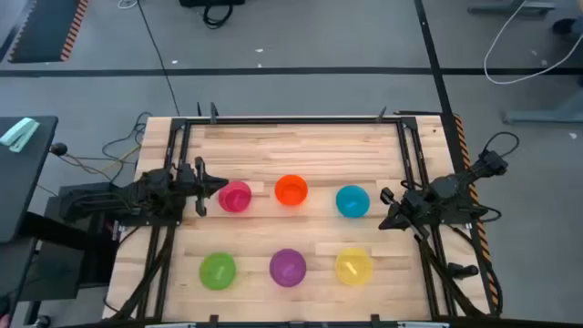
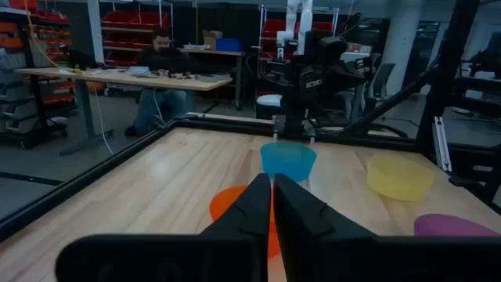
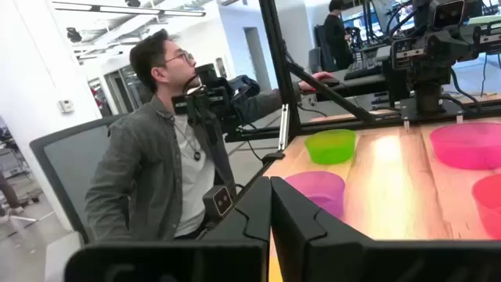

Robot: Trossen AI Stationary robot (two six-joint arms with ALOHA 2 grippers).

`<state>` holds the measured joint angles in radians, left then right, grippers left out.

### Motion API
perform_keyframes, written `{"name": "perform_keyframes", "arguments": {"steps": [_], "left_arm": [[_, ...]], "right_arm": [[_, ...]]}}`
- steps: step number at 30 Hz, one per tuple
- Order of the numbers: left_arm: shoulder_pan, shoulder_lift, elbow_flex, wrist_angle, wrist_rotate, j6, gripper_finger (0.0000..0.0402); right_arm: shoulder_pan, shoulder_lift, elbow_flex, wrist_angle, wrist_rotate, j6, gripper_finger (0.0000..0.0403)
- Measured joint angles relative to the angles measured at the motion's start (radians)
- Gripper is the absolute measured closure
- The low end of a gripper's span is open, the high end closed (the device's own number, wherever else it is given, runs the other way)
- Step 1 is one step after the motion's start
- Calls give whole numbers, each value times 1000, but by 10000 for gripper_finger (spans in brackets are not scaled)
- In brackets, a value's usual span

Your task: Nest bowls inside each other

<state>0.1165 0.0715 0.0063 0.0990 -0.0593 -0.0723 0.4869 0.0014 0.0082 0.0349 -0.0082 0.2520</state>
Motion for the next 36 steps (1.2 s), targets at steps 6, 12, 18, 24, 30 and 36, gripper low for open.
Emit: {"name": "perform_keyframes", "arguments": {"steps": [6,12,18,24,30,36], "left_arm": [[0,0,0,0,0,0,367],[0,0,0,0,0,0,369],[0,0,0,0,0,0,377],[0,0,0,0,0,0,374],[0,0,0,0,0,0,366],[0,0,0,0,0,0,372]], "right_arm": [[0,0,0,0,0,0,389],[0,0,0,0,0,0,389],[0,0,0,0,0,0,389],[0,0,0,0,0,0,389],[0,0,0,0,0,0,389],[0,0,0,0,0,0,389]]}}
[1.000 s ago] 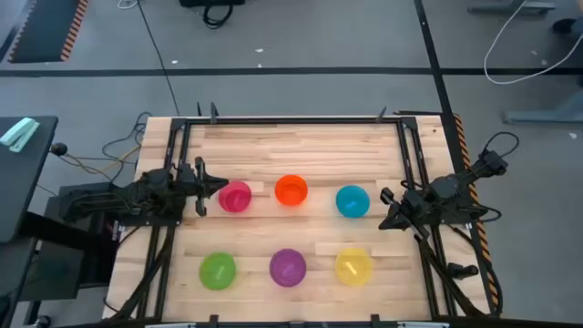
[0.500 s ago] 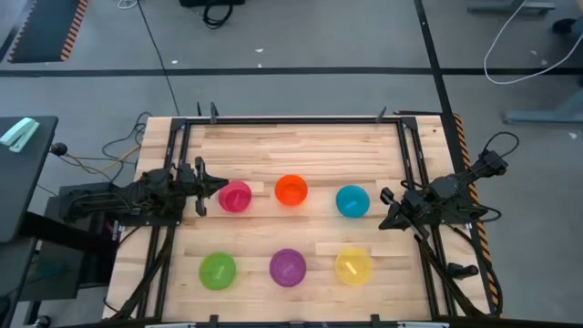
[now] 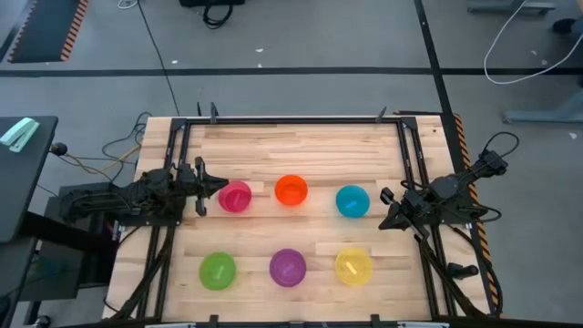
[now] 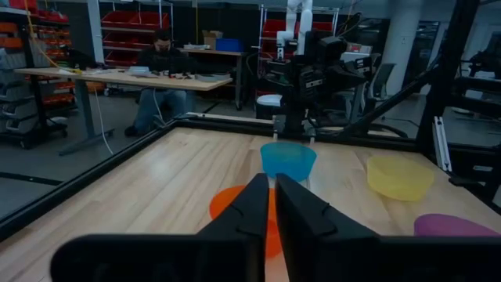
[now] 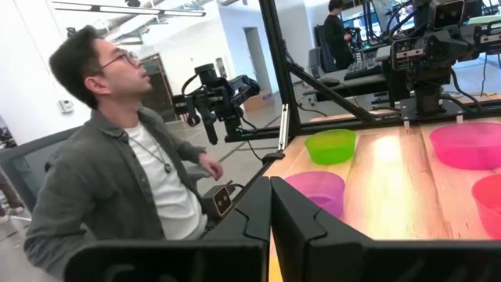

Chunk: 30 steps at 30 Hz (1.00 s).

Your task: Nest bowls inside each other

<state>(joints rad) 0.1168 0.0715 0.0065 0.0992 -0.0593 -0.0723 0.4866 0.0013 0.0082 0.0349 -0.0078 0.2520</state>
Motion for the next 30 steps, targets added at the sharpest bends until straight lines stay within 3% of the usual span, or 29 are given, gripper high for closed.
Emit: {"name": "perform_keyframes", "arguments": {"steps": [30], "left_arm": [[0,0,0,0,0,0,377]], "right_arm": [[0,0,0,0,0,0,389]]}}
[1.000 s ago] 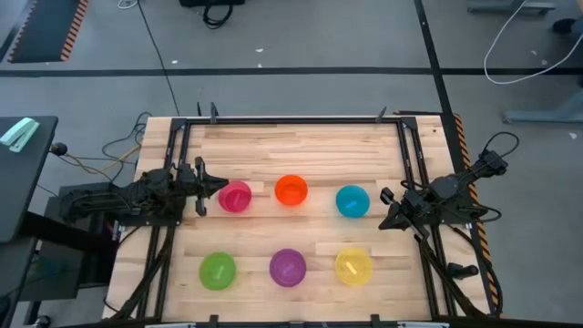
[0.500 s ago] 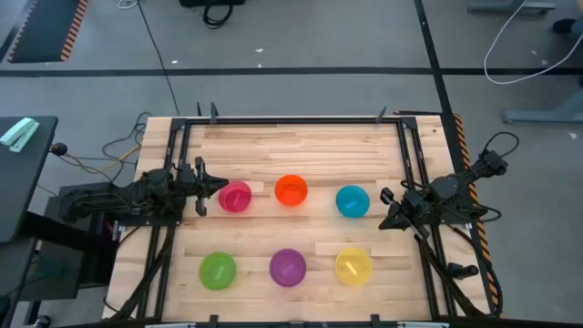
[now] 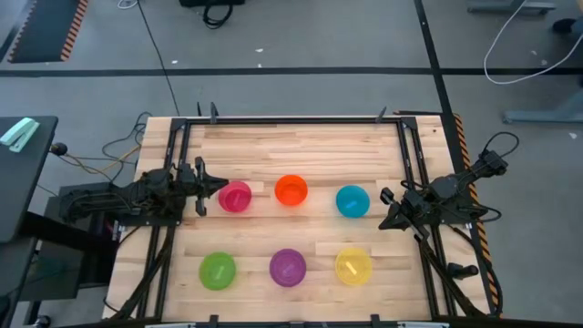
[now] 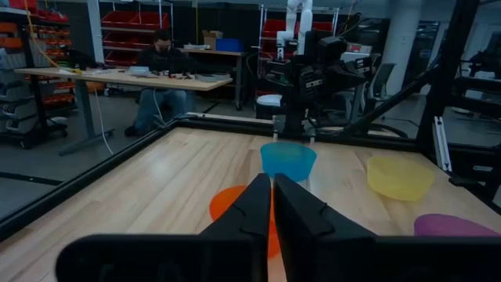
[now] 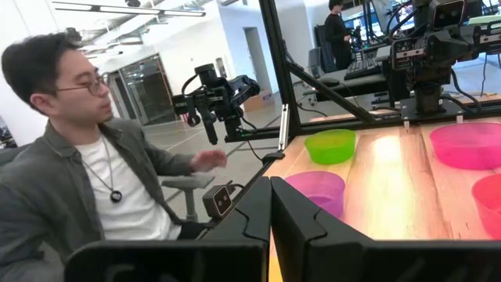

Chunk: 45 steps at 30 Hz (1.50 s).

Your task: Nest bowls inside each other

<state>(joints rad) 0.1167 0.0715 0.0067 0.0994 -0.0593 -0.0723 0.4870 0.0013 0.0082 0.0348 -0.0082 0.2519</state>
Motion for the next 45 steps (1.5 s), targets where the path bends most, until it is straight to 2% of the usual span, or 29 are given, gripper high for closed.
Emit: {"name": "perform_keyframes", "arguments": {"steps": [9,17,21,30,45], "left_arm": [[0,0,0,0,0,0,366],[0,0,0,0,0,0,375],[0,0,0,0,0,9,378],[0,0,0,41,-20,16,370],[0,0,0,91,-26,40,379]], "right_arm": [[0,0,0,0,0,0,389],[0,0,0,-1,0,4,389],[0,3,6,-20,-28,68,389],[0,2,15,-17,-30,61,389],[0,2,15,-12,-30,58,389]]}}
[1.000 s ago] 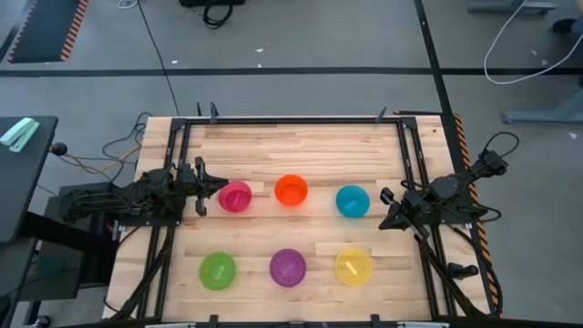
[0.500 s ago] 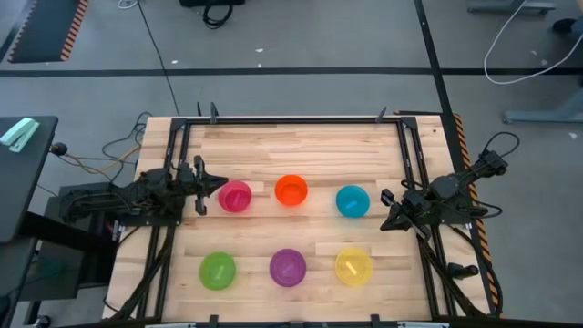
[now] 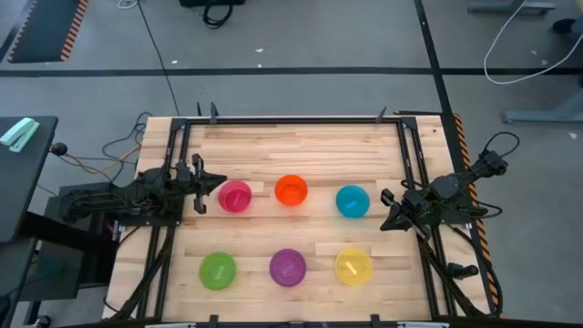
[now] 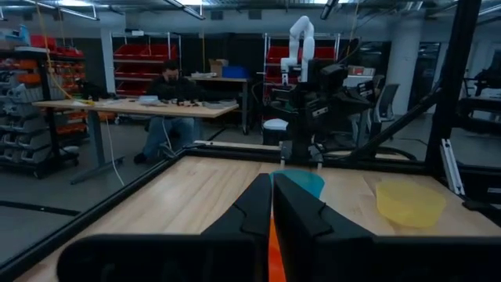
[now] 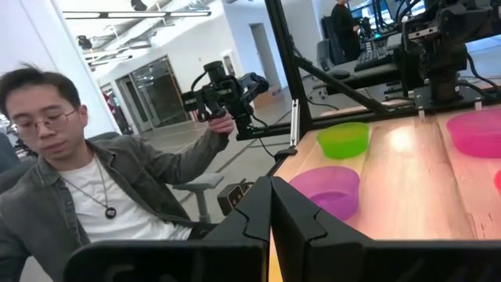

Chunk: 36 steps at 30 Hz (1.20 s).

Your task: Nest bowls inside each other

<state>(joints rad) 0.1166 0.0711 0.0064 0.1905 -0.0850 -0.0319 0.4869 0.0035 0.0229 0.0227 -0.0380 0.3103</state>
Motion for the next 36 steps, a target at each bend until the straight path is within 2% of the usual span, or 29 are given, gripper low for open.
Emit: {"name": "perform_keyframes", "arguments": {"steps": [7,14,22,29,36], "left_arm": [[0,0,0,0,0,-3,388],[0,0,0,15,1,-5,383],[0,0,5,129,45,-5,352],[0,3,138,100,52,38,324],[0,131,350,4,57,97,324]], "right_arm": [[0,0,0,17,1,23,389],[0,0,2,55,115,-72,389],[0,0,140,19,143,-181,389],[0,64,319,-110,262,-247,384],[0,250,480,-114,385,-353,336]]}}
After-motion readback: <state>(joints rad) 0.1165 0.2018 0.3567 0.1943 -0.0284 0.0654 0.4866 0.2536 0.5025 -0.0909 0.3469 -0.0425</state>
